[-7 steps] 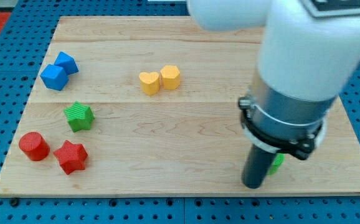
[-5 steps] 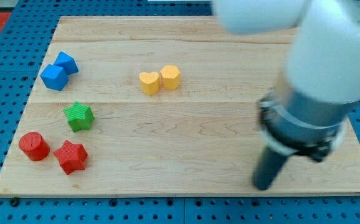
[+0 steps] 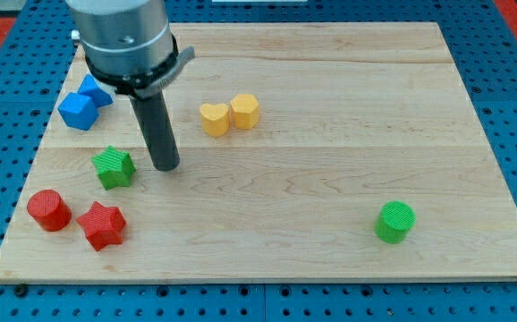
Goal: Push the green star into a green circle
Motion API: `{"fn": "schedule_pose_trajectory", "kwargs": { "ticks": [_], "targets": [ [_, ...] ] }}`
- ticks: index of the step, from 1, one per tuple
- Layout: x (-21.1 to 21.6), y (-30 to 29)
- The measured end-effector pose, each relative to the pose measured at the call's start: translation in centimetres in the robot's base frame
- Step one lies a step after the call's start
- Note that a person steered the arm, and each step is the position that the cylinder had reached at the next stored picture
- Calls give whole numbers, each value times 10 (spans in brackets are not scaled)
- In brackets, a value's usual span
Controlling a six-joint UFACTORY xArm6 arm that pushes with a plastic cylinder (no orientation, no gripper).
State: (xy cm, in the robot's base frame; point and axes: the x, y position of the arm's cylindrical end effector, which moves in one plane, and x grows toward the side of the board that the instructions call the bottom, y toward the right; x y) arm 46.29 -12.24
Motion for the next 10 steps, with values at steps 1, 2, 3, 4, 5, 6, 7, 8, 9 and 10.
{"fn": "schedule_pose_trajectory", "kwargs": {
  "ticks": [1, 2, 3, 4, 5, 6, 7, 8, 9, 10],
  "targets": [
    [-22, -38],
    [-21, -120],
    [-8, -141],
    [5, -58],
    [5, 51],
    [12, 88],
    [-7, 16],
    [20, -50],
    [46, -18],
    [45, 90]
  ]
}}
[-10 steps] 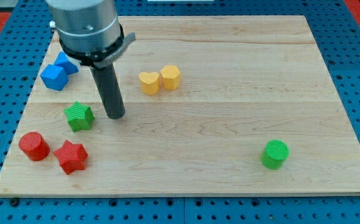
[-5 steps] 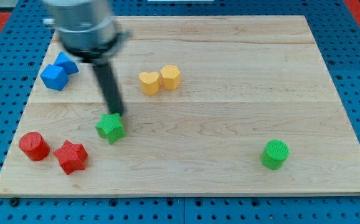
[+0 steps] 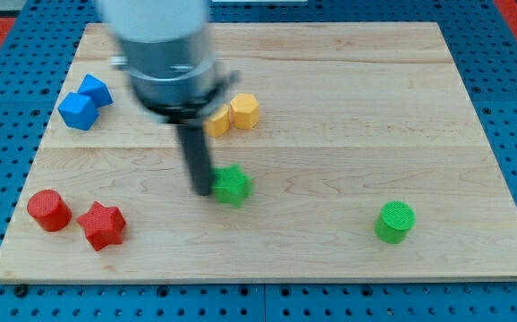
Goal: Push the green star into a green circle
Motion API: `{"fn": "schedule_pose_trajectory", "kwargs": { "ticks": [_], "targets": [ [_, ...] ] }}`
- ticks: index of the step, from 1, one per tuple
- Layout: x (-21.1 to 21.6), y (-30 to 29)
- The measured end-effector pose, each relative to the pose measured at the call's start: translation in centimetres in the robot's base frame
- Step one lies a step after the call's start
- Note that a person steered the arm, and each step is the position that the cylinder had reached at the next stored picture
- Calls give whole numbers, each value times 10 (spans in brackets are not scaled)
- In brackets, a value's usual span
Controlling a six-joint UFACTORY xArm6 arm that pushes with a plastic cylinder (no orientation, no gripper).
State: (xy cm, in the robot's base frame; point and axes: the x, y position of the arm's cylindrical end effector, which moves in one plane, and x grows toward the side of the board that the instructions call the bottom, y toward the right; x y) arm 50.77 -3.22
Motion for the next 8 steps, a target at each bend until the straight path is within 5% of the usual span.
{"fn": "schedule_pose_trajectory", "kwargs": {
  "ticks": [1, 2, 6, 8],
  "targets": [
    [2, 62],
    [-2, 15],
    [1, 151],
    [-4, 150]
  ]
}}
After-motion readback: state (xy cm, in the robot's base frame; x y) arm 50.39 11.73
